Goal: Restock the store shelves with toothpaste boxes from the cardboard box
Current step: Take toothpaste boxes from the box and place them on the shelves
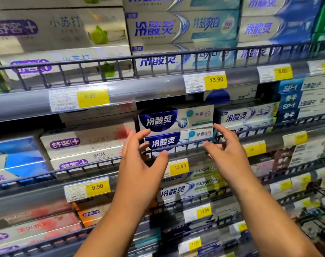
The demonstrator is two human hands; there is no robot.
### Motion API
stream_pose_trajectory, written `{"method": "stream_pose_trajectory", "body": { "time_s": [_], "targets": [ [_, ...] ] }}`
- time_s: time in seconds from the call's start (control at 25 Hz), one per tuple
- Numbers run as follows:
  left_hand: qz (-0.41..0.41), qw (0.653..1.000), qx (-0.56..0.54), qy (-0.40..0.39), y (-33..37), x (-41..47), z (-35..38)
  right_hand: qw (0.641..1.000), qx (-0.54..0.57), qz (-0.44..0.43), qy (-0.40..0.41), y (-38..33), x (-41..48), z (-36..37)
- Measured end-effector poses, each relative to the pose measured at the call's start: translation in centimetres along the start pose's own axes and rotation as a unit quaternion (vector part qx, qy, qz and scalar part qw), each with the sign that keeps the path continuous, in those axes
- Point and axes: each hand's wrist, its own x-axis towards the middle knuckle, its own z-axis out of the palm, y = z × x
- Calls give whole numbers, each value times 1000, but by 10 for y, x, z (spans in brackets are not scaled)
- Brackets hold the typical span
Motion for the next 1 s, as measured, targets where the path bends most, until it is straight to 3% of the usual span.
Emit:
{"method": "stream_pose_trajectory", "body": {
  "time_s": [1.0],
  "targets": [
    [-48, 998, -29, -20, -11, 9, 4, 1000, -17, -12, 14, 1, 16, 7]
  ]
}}
